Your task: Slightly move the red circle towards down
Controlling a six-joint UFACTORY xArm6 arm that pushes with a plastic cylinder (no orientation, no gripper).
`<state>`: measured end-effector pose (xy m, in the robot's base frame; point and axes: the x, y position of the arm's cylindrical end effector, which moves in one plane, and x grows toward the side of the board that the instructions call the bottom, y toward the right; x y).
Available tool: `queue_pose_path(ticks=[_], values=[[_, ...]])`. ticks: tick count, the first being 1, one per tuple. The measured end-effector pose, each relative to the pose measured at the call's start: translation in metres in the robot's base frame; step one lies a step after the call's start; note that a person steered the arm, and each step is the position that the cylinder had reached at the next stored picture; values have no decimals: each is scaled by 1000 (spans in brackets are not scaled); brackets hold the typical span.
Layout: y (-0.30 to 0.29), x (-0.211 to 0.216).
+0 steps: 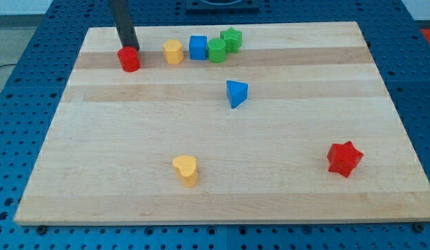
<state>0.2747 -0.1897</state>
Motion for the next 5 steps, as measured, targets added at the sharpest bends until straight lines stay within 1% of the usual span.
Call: queue_pose_path(ticks=[2,3,4,5], values=[[0,7],[8,37],[-10,53],[-10,85]])
